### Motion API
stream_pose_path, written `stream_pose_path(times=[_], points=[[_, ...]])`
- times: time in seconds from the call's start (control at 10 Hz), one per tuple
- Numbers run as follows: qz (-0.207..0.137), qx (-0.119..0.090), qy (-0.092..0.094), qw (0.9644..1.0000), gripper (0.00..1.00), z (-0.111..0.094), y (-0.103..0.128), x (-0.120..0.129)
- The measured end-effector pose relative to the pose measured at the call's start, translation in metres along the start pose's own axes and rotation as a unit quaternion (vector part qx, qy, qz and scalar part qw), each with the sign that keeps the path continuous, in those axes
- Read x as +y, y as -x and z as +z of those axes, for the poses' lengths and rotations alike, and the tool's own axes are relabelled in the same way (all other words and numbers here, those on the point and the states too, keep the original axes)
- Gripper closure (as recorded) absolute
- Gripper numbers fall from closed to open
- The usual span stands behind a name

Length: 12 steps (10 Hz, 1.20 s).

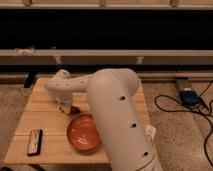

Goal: Place the pepper on the white sponge

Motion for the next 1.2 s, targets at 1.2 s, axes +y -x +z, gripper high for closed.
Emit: stream_pose_path(times=[1.2], points=[[0.155, 0.089, -0.002, 0.9838, 0.94, -0.096, 0.081, 0.163]])
